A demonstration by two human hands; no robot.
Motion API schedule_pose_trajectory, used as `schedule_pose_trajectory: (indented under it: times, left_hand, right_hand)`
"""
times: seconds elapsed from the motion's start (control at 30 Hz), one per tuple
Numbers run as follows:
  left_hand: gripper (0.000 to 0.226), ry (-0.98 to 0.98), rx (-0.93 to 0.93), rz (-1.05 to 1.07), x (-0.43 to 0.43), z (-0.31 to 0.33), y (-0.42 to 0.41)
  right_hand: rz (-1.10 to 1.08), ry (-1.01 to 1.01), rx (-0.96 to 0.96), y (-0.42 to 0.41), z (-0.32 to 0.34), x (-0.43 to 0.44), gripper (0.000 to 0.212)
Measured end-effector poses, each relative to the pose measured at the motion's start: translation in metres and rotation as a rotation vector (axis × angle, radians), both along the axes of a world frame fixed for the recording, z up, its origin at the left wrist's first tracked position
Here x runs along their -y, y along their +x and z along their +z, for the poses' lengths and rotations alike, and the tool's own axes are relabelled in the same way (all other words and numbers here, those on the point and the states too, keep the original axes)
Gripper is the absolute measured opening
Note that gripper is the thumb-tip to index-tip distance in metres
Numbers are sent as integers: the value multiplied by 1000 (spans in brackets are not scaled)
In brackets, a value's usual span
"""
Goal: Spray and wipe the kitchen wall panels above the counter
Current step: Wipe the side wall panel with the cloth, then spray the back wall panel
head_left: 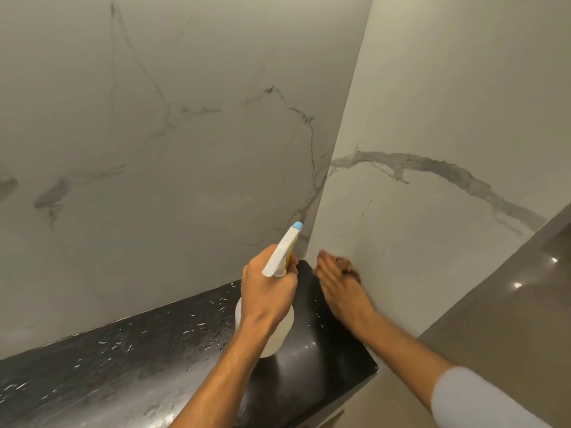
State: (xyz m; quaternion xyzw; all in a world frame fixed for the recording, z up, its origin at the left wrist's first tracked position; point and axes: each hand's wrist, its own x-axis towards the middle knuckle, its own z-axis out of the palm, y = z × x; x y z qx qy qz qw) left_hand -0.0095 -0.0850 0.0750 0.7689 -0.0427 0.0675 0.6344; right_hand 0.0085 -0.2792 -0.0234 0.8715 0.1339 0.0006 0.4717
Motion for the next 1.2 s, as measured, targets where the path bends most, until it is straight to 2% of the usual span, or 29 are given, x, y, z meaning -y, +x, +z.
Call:
schedule_pose_trajectory:
  times: [0.13, 0.2, 0.23, 0.27, 0.3, 0.37, 0.4, 0.47, 0.53, 0.6, 0.67, 0.73, 0.8, 0.87, 1.0, 1.1, 1.2]
  left_hand:
    - [24, 30, -3, -4, -13, 0, -3]
    - [25, 43, 7, 4, -24, -2, -3]
    - [24, 50, 16, 12, -28, -2, -4]
    - [24, 50, 26, 21, -33, -2, -4]
    - [24, 41, 32, 29, -38, 0, -5]
    - [27, 21, 44, 36, -47, 5, -6]
    - [29, 18, 53, 39, -50, 8, -6]
    - [31, 15, 84, 60, -59, 16, -6]
    - [30, 3, 117, 103, -67, 25, -4]
    - [29, -21, 143, 144, -72, 39, -1]
    - [26, -58, 179, 171, -76, 58, 4]
    - [19, -72, 233, 177, -78, 84, 10]
    - [16, -63, 290, 174, -80, 115, 21]
    - [15, -61, 314, 176, -80, 145, 34]
    - [8, 7, 320, 267, -74, 192, 60]
    - [17, 25, 301, 265, -68, 210, 69]
    - [23, 80, 279, 213, -59, 215, 74]
  right_hand:
    - [7, -37, -241, -69, -34, 20, 78]
    - [51, 35, -303, -98, -31, 31, 82]
    - [110, 59, -282, -111, -26, 33, 81]
    - [48, 59, -271, -121, -14, 33, 74]
    - [12, 137, -263, -131, -3, 31, 60]
    - [74, 415, -161, -142, 4, 36, 25]
    - [79, 559, -121, -144, 9, 35, 28]
    - [15, 763, -168, -144, 26, 28, 14]
    - [-203, 1081, -292, -137, 36, 15, 25]
    - [-399, 1574, -235, -127, 46, -4, 35]
    - [-544, 1933, -115, -111, 49, -17, 36]
    - [-687, 2268, -76, -97, 47, -29, 35]
    - [-771, 2589, -99, -81, 46, -43, 29]
    - [-805, 2811, -155, -67, 48, -56, 23]
    - [-803, 2900, -327, -47, 48, -66, 36]
    - [-823, 2898, -423, -43, 55, -62, 28]
    - [-836, 2907, -435, -38, 59, -52, 26]
